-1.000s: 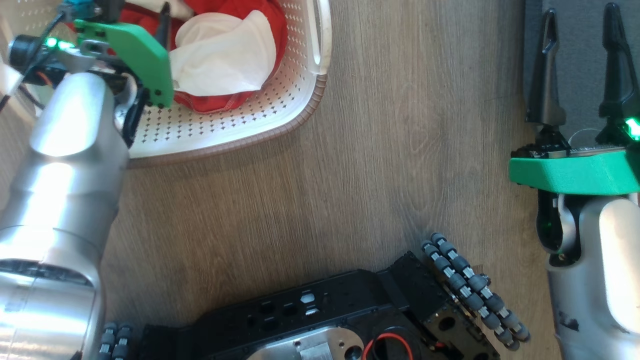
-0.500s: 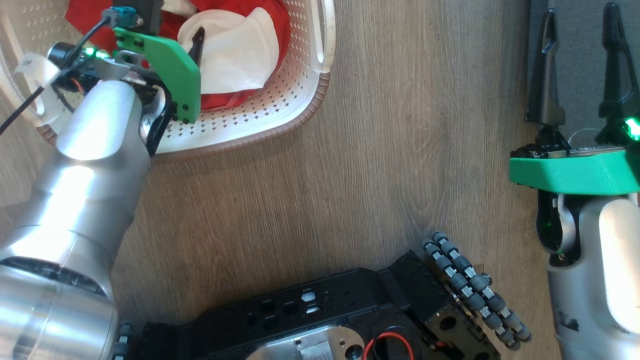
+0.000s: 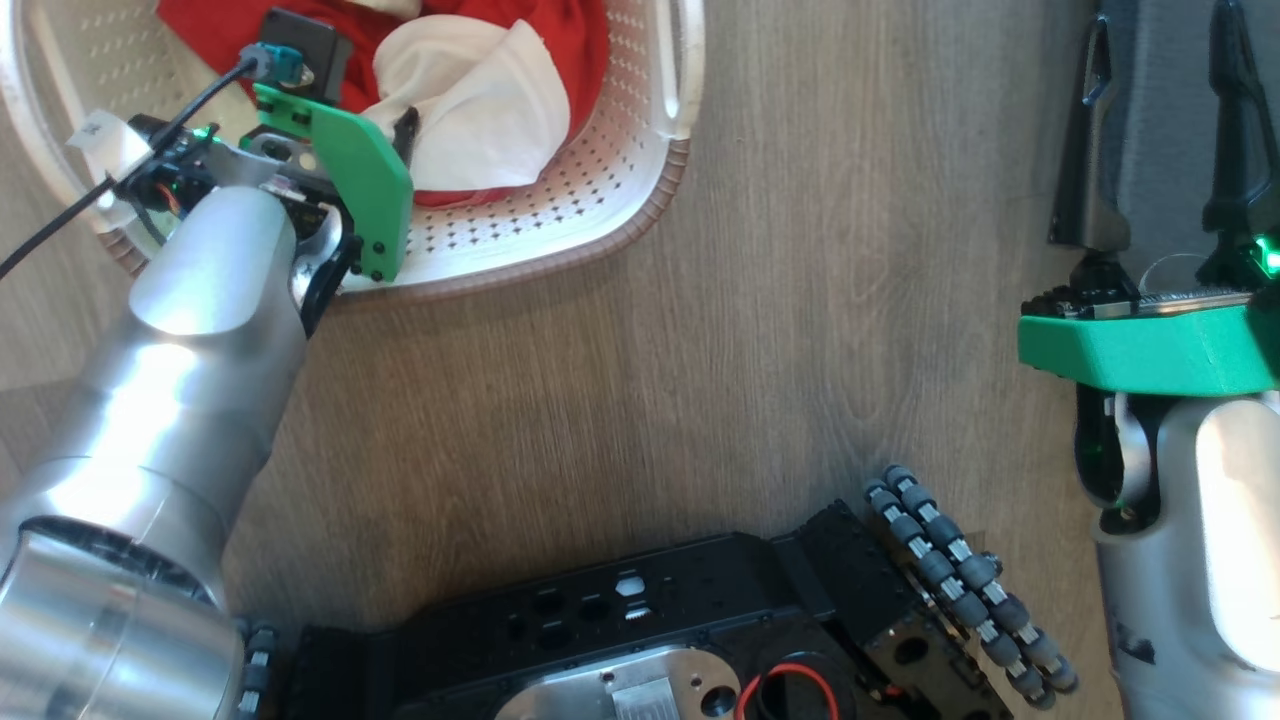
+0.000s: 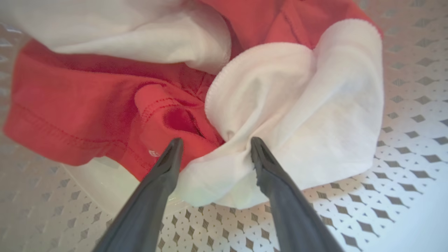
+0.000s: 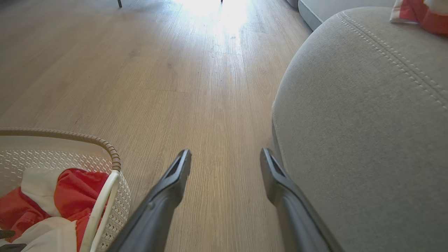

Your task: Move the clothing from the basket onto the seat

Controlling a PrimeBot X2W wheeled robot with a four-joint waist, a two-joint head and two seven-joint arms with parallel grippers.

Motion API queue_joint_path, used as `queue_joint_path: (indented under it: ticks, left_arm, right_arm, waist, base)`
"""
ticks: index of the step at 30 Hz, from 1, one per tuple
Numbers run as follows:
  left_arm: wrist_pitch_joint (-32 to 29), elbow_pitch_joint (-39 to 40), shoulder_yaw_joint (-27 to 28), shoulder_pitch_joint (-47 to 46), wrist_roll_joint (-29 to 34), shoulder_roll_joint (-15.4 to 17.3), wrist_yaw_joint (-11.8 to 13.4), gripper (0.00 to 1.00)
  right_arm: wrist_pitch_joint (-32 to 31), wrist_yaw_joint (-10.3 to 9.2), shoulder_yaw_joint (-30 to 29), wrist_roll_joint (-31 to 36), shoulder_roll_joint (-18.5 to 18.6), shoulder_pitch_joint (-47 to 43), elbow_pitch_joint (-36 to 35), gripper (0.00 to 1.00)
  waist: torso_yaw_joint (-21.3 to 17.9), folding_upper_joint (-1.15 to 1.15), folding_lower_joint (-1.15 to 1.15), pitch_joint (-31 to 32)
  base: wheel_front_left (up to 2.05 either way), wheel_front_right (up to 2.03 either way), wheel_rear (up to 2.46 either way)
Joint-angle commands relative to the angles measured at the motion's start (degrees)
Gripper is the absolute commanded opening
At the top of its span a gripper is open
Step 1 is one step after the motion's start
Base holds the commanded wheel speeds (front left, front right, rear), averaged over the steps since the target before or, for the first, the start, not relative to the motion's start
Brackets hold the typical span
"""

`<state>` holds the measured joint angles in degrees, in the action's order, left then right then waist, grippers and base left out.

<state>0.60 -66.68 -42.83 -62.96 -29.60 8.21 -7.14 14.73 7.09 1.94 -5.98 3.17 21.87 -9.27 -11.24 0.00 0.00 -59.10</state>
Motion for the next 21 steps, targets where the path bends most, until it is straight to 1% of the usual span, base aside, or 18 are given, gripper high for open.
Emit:
queue_joint_path:
  ticks: [1,6,13,15,16,21]
  left_arm:
    - [0.09,0.4,-0.22,2.02,-0.68,1.29,-0.35,1.0]
    - [0.73,0.75,-2.3,2.07,-2.74,1.31,-0.35,1.0]
    - [2.07,1.38,-5.3,1.54,-5.17,1.47,-0.35,1.0]
    - [2.68,2.03,-6.6,1.41,-5.62,1.58,-0.35,0.26]
    - [2.94,2.47,-7.2,1.44,-6.06,1.57,-0.35,0.0]
    - [4.65,4.94,-10.32,1.3,-8.61,2.06,-0.35,0.0]
  right_arm:
    - [0.27,0.4,0.9,0.56,-0.29,-3.53,-2.02,1.0]
    - [0.27,0.4,0.87,1.34,-0.29,-3.89,-2.48,1.0]
    - [0.27,0.4,1.11,1.28,-0.29,-3.71,-2.32,1.0]
    - [0.27,0.4,1.16,1.2,-0.29,-3.66,-2.3,1.0]
    - [0.27,0.4,1.17,1.19,-0.29,-3.66,-2.28,1.0]
    - [0.27,0.4,1.08,0.92,-0.29,-3.67,-2.01,1.0]
  waist:
    - [0.56,0.0,0.0,-0.22]
    - [1.37,0.0,0.0,-0.46]
    - [1.37,0.0,0.0,-0.54]
    - [1.27,0.0,0.0,-0.55]
    - [1.26,0.0,0.0,-0.55]
    - [1.24,0.0,0.0,-0.38]
  base:
    - [0.0,0.0,0.0]
    - [0.0,0.0,0.0]
    - [0.0,0.0,0.0]
    - [0.0,0.0,0.0]
    - [0.0,0.0,0.0]
    - [0.0,0.0,0.0]
